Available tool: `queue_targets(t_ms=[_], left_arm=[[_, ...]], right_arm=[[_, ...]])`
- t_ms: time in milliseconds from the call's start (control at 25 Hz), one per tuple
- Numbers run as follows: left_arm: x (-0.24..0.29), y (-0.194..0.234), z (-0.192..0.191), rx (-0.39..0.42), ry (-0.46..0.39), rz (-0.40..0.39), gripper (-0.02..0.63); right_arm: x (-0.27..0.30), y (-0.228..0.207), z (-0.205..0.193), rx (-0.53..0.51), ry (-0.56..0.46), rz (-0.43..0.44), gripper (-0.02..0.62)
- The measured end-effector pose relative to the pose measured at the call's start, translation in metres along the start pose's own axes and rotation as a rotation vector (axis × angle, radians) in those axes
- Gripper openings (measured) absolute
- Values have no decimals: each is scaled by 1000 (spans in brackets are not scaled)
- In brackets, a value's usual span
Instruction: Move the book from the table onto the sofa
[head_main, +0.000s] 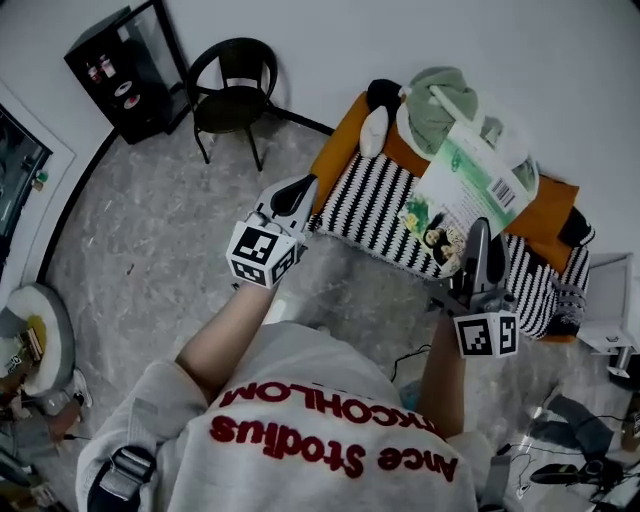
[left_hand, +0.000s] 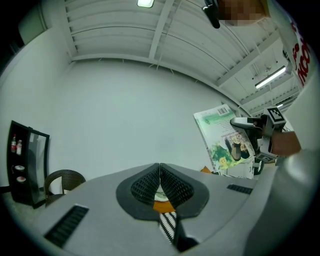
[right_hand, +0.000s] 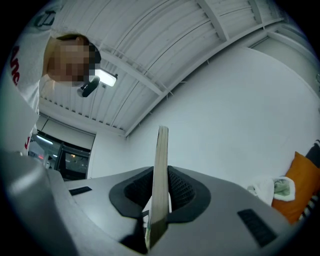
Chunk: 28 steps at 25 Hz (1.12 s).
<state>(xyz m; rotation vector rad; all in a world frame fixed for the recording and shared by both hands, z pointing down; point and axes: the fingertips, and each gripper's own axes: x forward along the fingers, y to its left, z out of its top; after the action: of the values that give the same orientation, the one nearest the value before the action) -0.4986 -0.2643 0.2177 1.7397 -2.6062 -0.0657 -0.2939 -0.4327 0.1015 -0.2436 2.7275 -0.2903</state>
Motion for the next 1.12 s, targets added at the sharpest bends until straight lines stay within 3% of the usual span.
queue_targets(t_ms=[280,560,840,1120], left_arm=[[7,9,-2,-6,2,-20,17],[16,15,-5,-12,-18,-23,17],[140,73,-7,-29,-2,-53,17],[175,100,0,-13,-38,-77,17]], right_arm=[[-2,-11,-8,-21,7,-64,84],[-2,-9,-10,-50,3,-58,84],[107,-72,-34,-60,18,-75,84],[142,-76,-37,-86,-26,-71,84]])
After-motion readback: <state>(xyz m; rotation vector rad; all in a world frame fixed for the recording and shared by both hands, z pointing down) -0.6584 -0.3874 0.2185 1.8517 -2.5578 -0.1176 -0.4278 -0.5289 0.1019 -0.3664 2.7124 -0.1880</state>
